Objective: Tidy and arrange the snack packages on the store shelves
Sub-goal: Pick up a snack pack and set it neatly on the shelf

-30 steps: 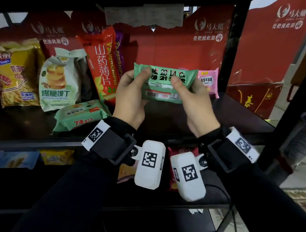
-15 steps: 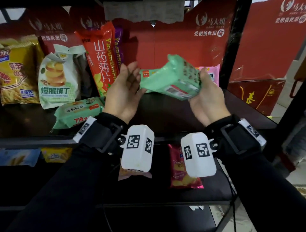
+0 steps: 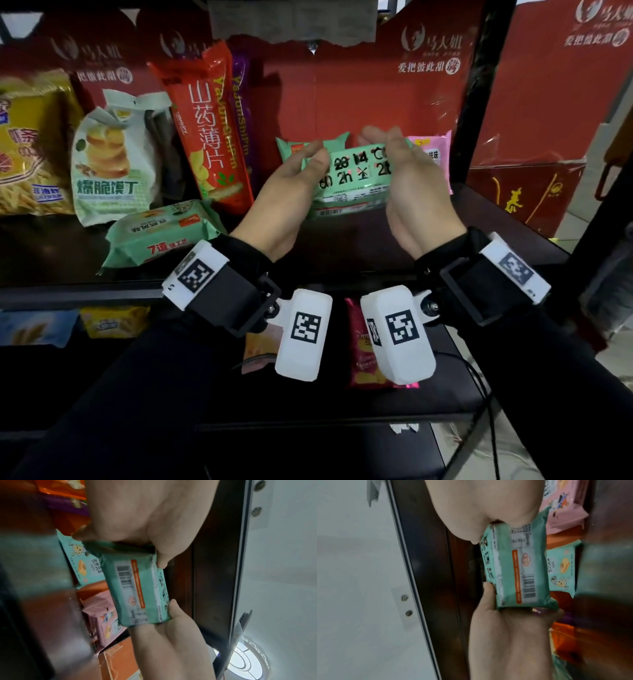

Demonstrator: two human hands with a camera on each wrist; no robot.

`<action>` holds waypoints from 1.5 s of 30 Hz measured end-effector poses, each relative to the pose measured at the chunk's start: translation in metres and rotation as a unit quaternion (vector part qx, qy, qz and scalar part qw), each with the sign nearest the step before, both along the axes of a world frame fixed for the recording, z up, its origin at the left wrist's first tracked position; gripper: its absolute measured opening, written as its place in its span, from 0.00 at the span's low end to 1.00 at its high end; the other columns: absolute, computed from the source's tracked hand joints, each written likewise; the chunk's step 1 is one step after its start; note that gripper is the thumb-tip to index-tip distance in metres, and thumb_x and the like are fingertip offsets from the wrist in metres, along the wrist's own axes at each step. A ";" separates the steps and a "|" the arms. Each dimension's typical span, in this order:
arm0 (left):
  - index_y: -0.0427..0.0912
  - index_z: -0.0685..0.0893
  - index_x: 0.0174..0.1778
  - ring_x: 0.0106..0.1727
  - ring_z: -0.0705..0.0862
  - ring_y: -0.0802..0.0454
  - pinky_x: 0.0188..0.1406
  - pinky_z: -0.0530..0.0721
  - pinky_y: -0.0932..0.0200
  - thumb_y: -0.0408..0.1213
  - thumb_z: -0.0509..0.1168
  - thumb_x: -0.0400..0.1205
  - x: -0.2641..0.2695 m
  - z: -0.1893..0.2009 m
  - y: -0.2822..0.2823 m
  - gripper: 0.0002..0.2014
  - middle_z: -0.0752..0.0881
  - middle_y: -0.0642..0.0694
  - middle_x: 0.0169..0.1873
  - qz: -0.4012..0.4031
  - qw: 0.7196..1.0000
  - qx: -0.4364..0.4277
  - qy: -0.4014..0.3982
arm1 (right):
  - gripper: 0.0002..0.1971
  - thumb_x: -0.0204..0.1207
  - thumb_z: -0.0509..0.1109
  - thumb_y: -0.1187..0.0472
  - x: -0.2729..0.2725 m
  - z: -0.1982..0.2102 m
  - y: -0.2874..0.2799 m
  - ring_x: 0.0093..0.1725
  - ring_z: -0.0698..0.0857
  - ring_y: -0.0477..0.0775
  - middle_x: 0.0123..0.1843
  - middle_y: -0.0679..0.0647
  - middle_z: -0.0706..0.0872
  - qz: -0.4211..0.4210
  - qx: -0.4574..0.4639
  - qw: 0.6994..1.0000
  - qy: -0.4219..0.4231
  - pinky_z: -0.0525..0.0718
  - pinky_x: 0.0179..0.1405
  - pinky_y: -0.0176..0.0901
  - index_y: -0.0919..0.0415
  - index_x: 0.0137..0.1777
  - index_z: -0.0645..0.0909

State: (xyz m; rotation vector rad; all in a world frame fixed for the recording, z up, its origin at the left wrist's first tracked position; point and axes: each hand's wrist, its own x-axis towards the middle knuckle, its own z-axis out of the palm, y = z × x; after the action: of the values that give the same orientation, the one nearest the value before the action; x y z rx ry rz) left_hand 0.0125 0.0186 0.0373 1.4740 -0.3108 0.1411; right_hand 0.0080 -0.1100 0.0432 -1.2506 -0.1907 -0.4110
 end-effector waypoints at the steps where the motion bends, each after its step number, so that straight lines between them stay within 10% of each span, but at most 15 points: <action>1: 0.44 0.75 0.73 0.69 0.81 0.50 0.74 0.75 0.50 0.42 0.58 0.88 0.001 0.000 0.001 0.18 0.84 0.44 0.66 -0.004 1.000 -0.005 -0.007 | 0.17 0.88 0.52 0.55 0.000 0.000 -0.002 0.61 0.85 0.53 0.65 0.57 0.85 0.019 0.005 1.000 0.006 0.84 0.62 0.47 0.60 0.59 0.83; 9: 0.39 0.82 0.54 0.40 0.90 0.51 0.37 0.90 0.57 0.42 0.56 0.89 0.001 0.023 0.017 0.12 0.90 0.45 0.43 -0.020 0.985 -0.145 0.087 | 0.14 0.82 0.65 0.52 0.002 -0.001 -0.027 0.53 0.90 0.50 0.54 0.52 0.91 0.100 -0.195 0.976 0.019 0.86 0.47 0.40 0.58 0.61 0.83; 13: 0.43 0.77 0.68 0.56 0.88 0.49 0.50 0.89 0.53 0.47 0.62 0.84 -0.009 0.021 0.019 0.18 0.87 0.46 0.57 -0.075 0.992 -0.085 0.050 | 0.15 0.81 0.63 0.43 0.004 0.002 -0.030 0.37 0.90 0.46 0.38 0.45 0.91 0.118 -0.074 0.979 0.148 0.85 0.33 0.41 0.46 0.42 0.87; 17: 0.59 0.63 0.79 0.62 0.86 0.58 0.62 0.83 0.57 0.46 0.69 0.77 -0.013 0.008 0.019 0.34 0.82 0.55 0.65 -0.084 0.995 -0.015 -0.051 | 0.14 0.79 0.63 0.40 0.002 0.010 -0.037 0.30 0.89 0.48 0.32 0.49 0.88 0.161 -0.001 0.950 0.269 0.86 0.30 0.41 0.50 0.47 0.81; 22: 0.62 0.55 0.82 0.68 0.81 0.59 0.66 0.81 0.56 0.48 0.67 0.77 -0.012 0.004 0.024 0.39 0.73 0.50 0.76 -0.127 0.988 0.010 -0.081 | 0.19 0.82 0.62 0.48 -0.005 0.009 -0.042 0.44 0.91 0.59 0.49 0.59 0.90 0.228 0.098 0.928 0.279 0.91 0.43 0.57 0.61 0.65 0.77; 27: 0.52 0.64 0.80 0.68 0.81 0.57 0.68 0.78 0.53 0.49 0.66 0.82 -0.006 0.003 0.010 0.31 0.81 0.51 0.69 -0.029 0.999 -0.024 -0.030 | 0.23 0.83 0.60 0.55 -0.012 0.006 -0.037 0.67 0.79 0.72 0.68 0.73 0.79 0.260 0.261 0.913 0.175 0.64 0.75 0.69 0.66 0.74 0.70; 32: 0.54 0.76 0.61 0.58 0.84 0.53 0.46 0.83 0.53 0.61 0.54 0.85 -0.003 0.003 -0.003 0.17 0.86 0.52 0.56 0.050 0.993 -0.084 0.060 | 0.09 0.80 0.64 0.57 -0.018 -0.006 -0.008 0.52 0.87 0.39 0.59 0.50 0.86 0.175 0.039 0.979 0.095 0.72 0.65 0.38 0.52 0.59 0.78; 36: 0.51 0.78 0.57 0.44 0.80 0.62 0.56 0.79 0.45 0.62 0.53 0.84 -0.002 0.004 -0.009 0.20 0.82 0.56 0.46 0.083 0.989 -0.080 0.094 | 0.06 0.84 0.63 0.58 -0.013 -0.011 0.004 0.48 0.84 0.30 0.53 0.44 0.87 0.035 -0.029 0.998 0.054 0.76 0.46 0.21 0.53 0.57 0.80; 38: 0.50 0.80 0.48 0.36 0.81 0.69 0.46 0.79 0.61 0.60 0.53 0.85 0.000 0.003 -0.008 0.19 0.83 0.59 0.41 0.112 0.990 -0.051 0.076 | 0.07 0.85 0.62 0.56 -0.011 -0.010 0.004 0.38 0.82 0.22 0.46 0.38 0.85 -0.001 -0.050 0.998 0.049 0.74 0.37 0.15 0.50 0.47 0.80; 42: 0.52 0.78 0.37 0.28 0.79 0.72 0.28 0.74 0.72 0.57 0.52 0.87 0.001 0.005 0.000 0.19 0.80 0.66 0.24 0.154 0.987 0.032 0.014 | 0.14 0.85 0.60 0.53 -0.009 -0.010 -0.005 0.33 0.81 0.22 0.37 0.32 0.86 -0.053 -0.106 0.993 0.029 0.73 0.34 0.14 0.48 0.39 0.82; 45: 0.49 0.84 0.45 0.36 0.84 0.76 0.42 0.78 0.74 0.60 0.50 0.86 0.007 0.004 0.005 0.23 0.88 0.63 0.34 0.145 0.986 0.081 -0.024 | 0.21 0.85 0.59 0.50 -0.007 -0.009 -0.010 0.43 0.88 0.38 0.44 0.50 0.91 -0.081 -0.160 0.984 0.010 0.83 0.47 0.30 0.65 0.47 0.87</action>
State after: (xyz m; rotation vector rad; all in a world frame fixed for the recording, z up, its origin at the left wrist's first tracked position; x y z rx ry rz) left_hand 0.0196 0.0241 0.0417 1.6745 -0.1470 0.3932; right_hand 0.0015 -0.1201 0.0340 -1.5922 -0.1417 -0.5212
